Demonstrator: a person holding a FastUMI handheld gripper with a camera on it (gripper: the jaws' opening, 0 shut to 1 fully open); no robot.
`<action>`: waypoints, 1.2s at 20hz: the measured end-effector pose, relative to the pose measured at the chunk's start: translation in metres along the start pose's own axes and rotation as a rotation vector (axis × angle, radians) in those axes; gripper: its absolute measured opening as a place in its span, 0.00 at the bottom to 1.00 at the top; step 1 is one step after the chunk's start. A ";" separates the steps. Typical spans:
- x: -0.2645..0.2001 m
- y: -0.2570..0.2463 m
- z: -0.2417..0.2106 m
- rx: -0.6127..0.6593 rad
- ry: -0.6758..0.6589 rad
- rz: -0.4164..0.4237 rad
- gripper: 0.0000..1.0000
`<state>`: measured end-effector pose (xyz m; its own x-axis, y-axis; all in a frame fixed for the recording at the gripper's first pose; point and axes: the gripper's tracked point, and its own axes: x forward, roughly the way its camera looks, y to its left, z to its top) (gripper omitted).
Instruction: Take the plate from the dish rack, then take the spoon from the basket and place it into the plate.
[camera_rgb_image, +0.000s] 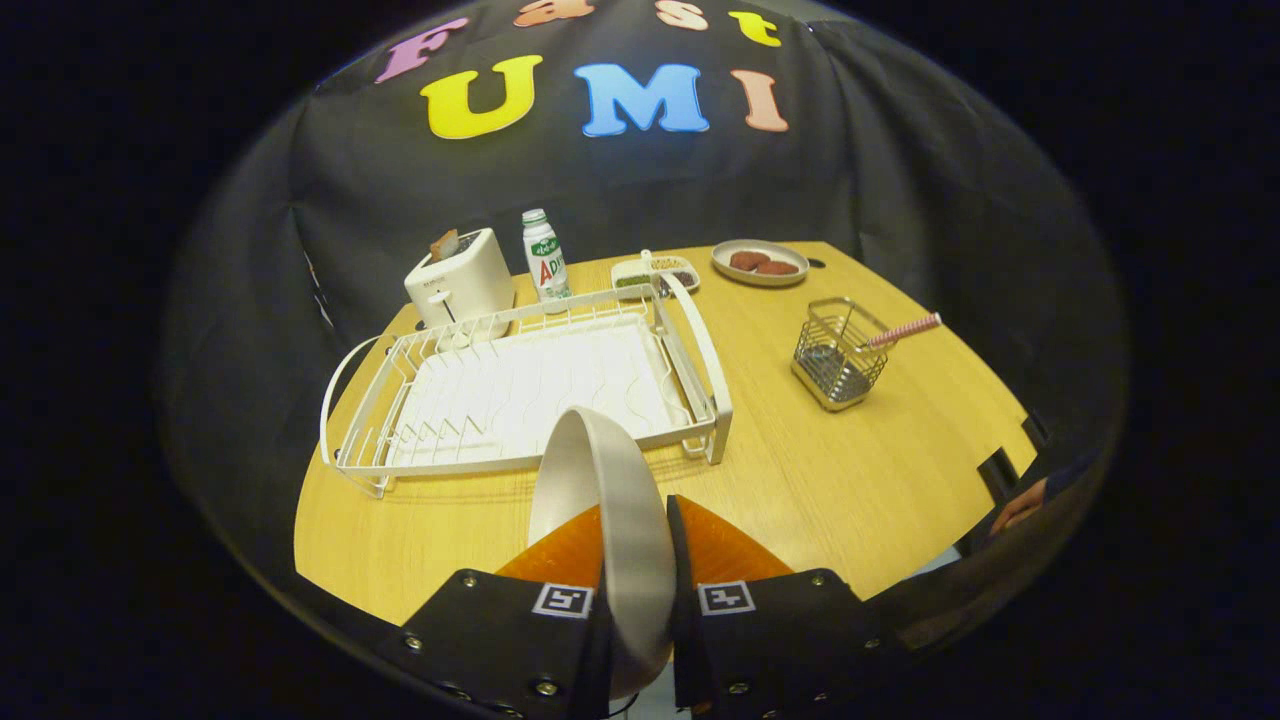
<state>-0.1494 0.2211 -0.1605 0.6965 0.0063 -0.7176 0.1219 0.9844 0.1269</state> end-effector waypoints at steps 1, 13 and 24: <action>0.005 0.000 -0.006 0.012 0.023 0.014 0.24; 0.047 0.005 -0.054 0.285 0.185 0.197 0.37; 0.059 -0.037 -0.056 0.157 0.185 0.043 0.68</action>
<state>-0.1522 0.1950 -0.2456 0.5640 0.0939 -0.8204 0.2132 0.9433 0.2546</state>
